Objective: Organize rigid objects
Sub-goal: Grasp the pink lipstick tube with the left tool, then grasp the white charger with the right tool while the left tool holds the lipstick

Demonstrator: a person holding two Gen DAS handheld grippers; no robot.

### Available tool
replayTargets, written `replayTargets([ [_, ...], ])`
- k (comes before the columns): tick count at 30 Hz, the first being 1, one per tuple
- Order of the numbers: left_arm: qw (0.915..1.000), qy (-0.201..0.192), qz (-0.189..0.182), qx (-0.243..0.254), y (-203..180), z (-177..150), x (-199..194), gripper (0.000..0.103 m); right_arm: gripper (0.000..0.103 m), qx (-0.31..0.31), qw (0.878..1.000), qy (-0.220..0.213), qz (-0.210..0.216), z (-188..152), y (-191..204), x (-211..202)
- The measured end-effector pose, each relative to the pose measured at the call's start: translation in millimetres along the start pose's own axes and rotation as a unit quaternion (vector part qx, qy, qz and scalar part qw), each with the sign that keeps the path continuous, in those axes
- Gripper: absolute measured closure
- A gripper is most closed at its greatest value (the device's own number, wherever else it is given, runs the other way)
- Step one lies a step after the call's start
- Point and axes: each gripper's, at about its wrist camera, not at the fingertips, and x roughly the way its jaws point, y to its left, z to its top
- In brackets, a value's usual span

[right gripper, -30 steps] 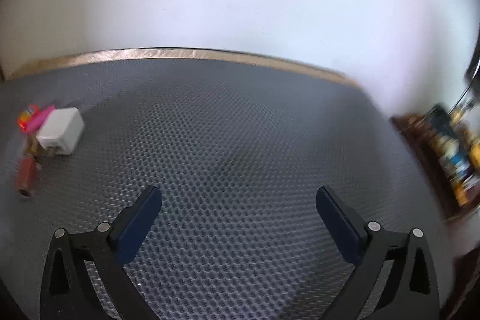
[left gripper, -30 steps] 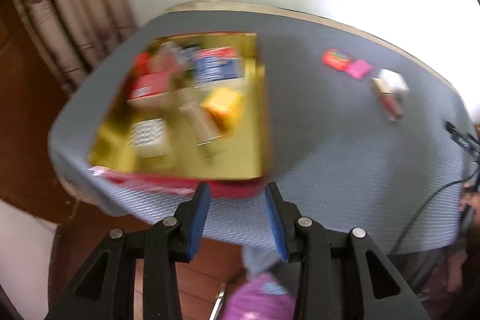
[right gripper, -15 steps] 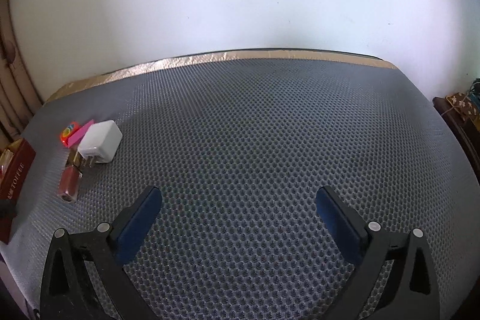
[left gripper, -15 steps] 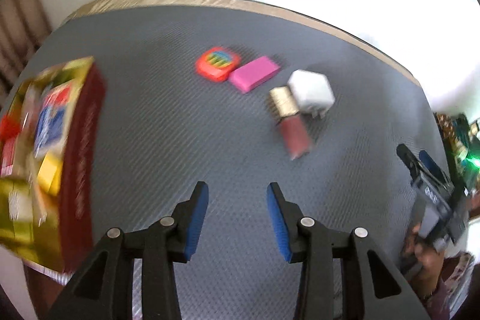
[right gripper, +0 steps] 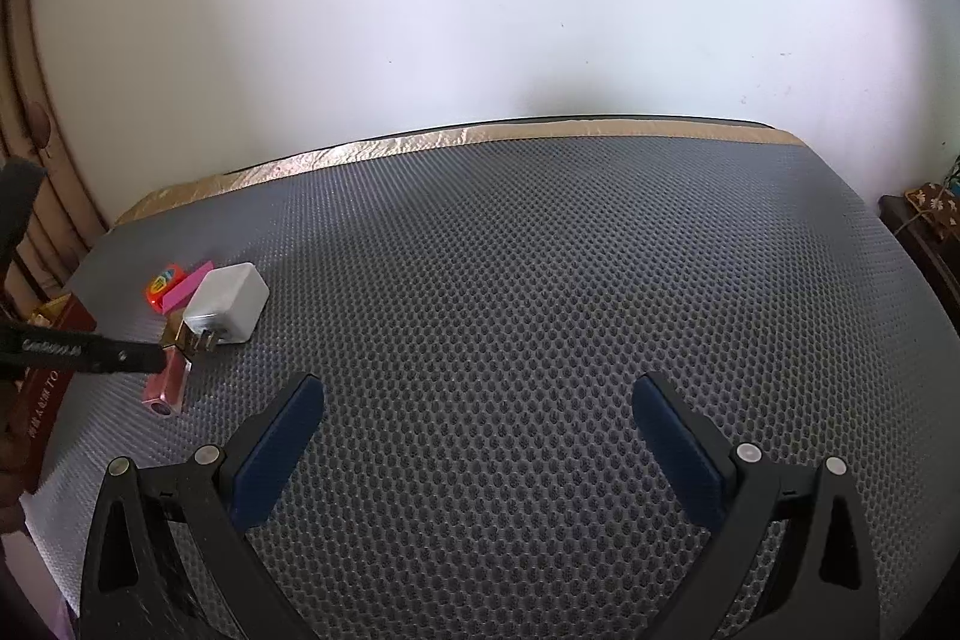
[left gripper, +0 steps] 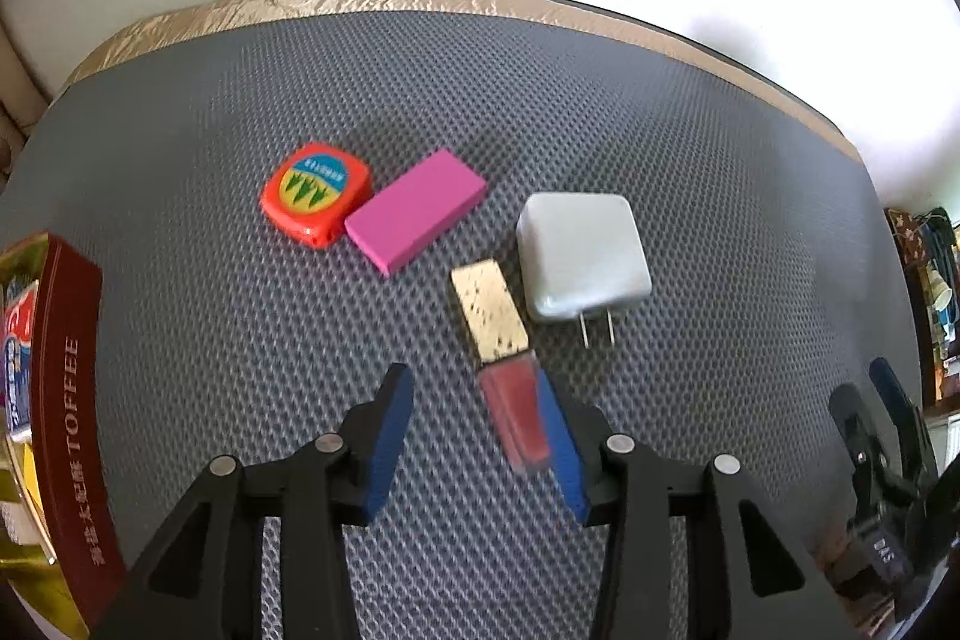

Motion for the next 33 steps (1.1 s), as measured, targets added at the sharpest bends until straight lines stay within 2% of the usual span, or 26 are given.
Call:
replayTargets([
  [4,1.0,0.005,0.002,0.002,-3,7,8,0.051,0.001,0.001,1.0,-0.001,0.001,0,0,2],
  [7,0.9996,0.025,0.011,0.005,-4,6,24,0.051,0.001,0.002,1.0,-0.001,0.002,0,-3,-3],
  [11,0.9996,-0.004,0.021,0.018,-8,4,25,0.051,0.001,0.003,1.0,-0.002,0.004,-1,-4,-3],
  [13,0.9997,-0.008,0.02,0.01,-7,2,27,0.057,0.001,0.003,1.0,-0.002,0.005,0,-4,-3],
  [14,0.9996,-0.014,0.025,0.004,-4,1,26,0.074,0.001,0.003,1.0,-0.002,0.006,0,-5,-3],
  [15,0.9993,-0.016,0.032,0.003,-3,0,25,0.082,0.001,0.003,1.0,-0.002,0.006,0,-5,-2],
  [27,0.9994,-0.019,0.008,-0.027,22,-25,4,0.083,0.001,0.0,1.0,0.012,0.014,2,-3,5],
  [31,0.9989,-0.016,-0.004,-0.043,34,-37,-6,0.083,0.001,-0.02,0.998,0.041,0.032,4,7,13],
  [33,0.9986,-0.017,-0.009,-0.05,40,-44,-12,0.083,0.001,-0.022,0.997,0.048,0.055,6,16,14],
])
